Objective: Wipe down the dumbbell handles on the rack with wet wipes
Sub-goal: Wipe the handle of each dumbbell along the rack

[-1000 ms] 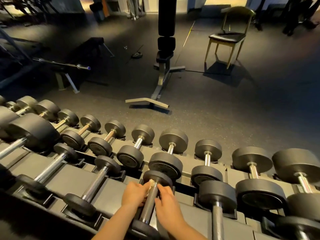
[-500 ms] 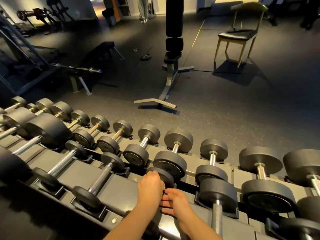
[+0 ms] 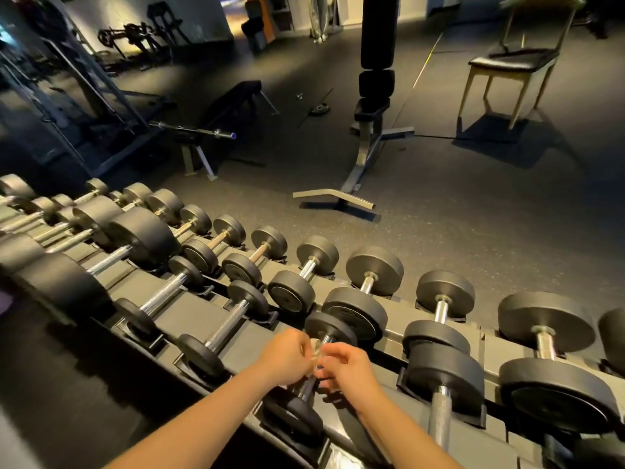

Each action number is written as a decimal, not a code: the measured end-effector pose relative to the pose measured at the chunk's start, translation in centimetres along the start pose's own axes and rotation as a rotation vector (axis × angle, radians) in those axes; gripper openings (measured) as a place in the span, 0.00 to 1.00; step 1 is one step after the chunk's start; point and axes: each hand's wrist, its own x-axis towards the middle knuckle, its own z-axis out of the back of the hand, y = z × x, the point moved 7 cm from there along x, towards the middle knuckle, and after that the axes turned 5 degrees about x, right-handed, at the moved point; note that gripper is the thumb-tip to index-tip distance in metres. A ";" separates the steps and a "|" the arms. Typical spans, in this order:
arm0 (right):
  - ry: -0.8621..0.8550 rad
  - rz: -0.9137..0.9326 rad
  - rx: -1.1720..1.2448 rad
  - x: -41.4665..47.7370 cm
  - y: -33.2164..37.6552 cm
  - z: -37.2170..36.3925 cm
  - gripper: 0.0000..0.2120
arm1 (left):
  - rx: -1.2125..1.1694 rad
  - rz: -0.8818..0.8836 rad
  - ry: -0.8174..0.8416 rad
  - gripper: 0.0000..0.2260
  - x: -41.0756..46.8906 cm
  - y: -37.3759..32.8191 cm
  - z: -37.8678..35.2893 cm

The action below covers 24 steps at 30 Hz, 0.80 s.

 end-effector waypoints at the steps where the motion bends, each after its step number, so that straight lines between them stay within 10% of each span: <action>1: 0.018 0.030 -0.020 0.1 0.4 -0.8 0.11 | -0.135 0.006 0.008 0.04 -0.5 0.7 0.2; 8: 0.091 0.152 -0.115 1.1 2.9 -5.6 0.05 | -0.674 0.015 -0.002 0.11 -4.6 4.6 4.3; 12: 0.021 0.158 -0.225 3.9 4.4 -7.5 0.04 | -0.288 0.137 -0.305 0.08 -5.2 11.3 7.7; 16: -0.013 0.285 -0.403 7.3 5.5 -11.7 0.04 | 0.132 0.258 -0.396 0.38 -5.6 17.3 9.6; 19: 0.042 0.365 -0.546 9.0 5.8 -16.9 0.01 | 0.049 0.317 -0.165 0.58 -4.6 20.6 7.7; 24: 0.422 0.421 -0.932 10.4 2.9 -23.9 0.09 | -0.133 0.246 -0.232 0.54 -3.5 22.1 6.0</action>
